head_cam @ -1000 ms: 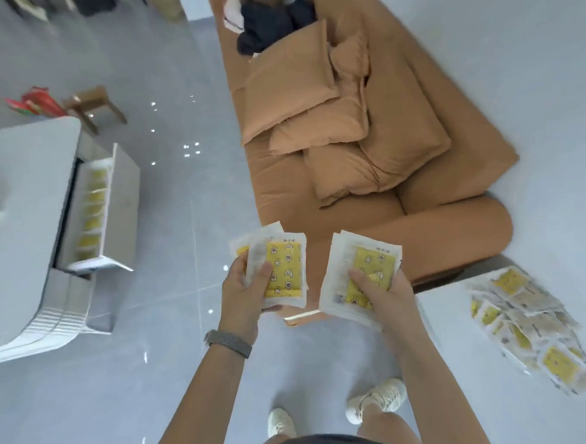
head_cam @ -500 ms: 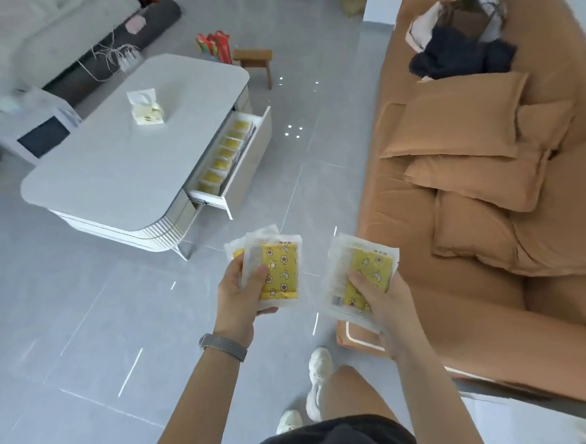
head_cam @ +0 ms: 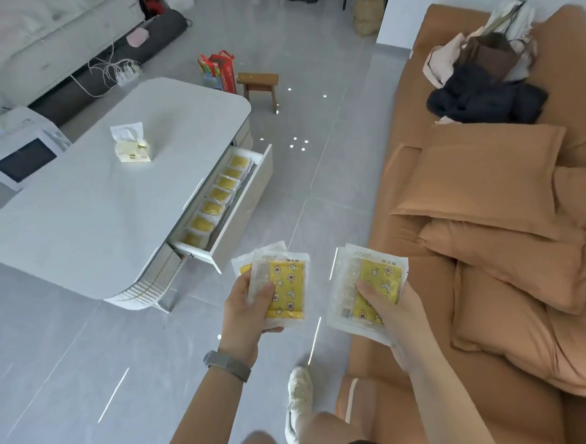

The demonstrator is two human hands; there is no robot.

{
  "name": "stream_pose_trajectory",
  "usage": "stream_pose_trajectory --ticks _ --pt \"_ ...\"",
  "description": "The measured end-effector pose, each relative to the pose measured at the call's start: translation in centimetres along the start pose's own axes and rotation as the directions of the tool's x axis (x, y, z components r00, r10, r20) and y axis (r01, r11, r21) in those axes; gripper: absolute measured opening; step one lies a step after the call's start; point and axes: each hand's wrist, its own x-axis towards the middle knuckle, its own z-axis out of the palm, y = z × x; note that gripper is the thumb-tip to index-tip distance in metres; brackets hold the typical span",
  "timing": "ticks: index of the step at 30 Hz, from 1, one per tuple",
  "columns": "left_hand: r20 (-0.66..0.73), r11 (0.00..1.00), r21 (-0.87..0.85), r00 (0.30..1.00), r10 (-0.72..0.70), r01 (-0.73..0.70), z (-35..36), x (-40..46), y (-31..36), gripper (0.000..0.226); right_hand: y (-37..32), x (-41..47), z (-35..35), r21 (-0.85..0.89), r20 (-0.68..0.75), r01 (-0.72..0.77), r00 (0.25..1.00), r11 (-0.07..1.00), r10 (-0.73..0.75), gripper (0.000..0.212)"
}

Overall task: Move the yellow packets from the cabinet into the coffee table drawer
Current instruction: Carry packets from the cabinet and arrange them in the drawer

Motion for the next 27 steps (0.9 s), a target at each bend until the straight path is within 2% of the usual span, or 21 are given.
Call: stream_pose_trajectory --ticks 3,7,17,27 --pt "-0.046 1.0 -0.03 0.999 -0.002 0.0 1.7 4.4 2.3 0.024 -3.2 5.2 1.4 -0.057 0.055 0.0 0.998 0.998 0.003 0.018" --pt "-0.097 0.998 -0.067 0.995 -0.018 0.011 2.8 9.5 5.0 0.022 -6.2 11.4 4.0 -0.094 0.1 -0.02 0.994 0.995 0.03 0.025" --pt "-0.247 0.986 -0.162 0.966 -0.071 0.031 1.9 25.4 8.7 0.019 -10.5 30.1 13.1 -0.247 0.211 -0.035 0.973 0.968 0.089 0.027" --pt "-0.455 0.964 -0.261 0.876 -0.162 0.043 1.2 37.8 10.2 0.02 -13.9 45.5 22.3 -0.373 0.307 -0.055 0.935 0.926 0.179 0.023"
